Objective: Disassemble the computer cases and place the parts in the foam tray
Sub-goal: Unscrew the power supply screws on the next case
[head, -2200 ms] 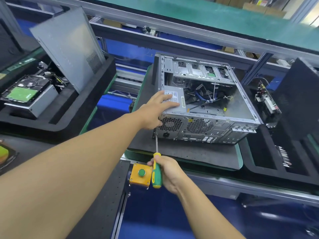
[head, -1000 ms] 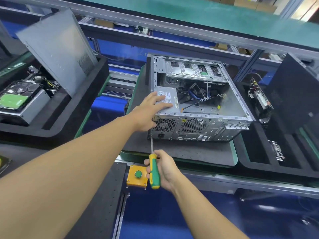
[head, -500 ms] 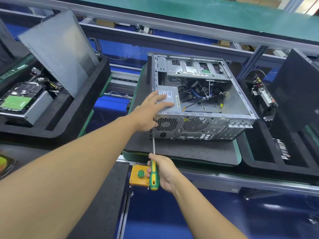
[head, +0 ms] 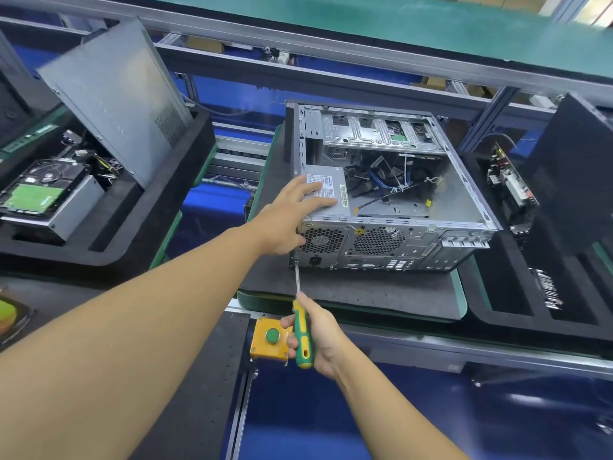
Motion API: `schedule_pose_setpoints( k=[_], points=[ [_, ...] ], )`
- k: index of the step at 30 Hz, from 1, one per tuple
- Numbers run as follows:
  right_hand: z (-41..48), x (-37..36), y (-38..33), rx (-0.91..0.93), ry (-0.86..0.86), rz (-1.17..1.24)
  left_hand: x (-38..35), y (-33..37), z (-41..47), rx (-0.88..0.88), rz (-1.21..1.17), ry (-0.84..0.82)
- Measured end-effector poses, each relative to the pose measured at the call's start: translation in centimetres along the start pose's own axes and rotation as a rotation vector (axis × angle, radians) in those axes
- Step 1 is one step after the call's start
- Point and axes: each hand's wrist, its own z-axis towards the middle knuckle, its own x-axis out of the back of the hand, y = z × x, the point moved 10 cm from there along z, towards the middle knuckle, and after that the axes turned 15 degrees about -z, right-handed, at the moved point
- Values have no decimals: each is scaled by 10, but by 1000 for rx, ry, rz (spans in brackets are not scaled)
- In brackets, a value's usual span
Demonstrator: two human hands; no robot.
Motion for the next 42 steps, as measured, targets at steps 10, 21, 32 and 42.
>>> schedule_pose_setpoints(
  k=[10, 21, 32, 42],
  points=[
    [-6, 11, 0, 112, 87, -31, -24, -101, -81, 597, -1008, 815],
    [-6, 6, 9, 11, 25, 49, -107, -101, -81, 868, -1109, 433],
    [-12, 2, 18, -41, -125, 90, -122, -98, -78, 893, -1336, 338],
    [-8, 9, 7, 103, 41, -6, -110, -100, -84, 839, -1311, 387]
  ],
)
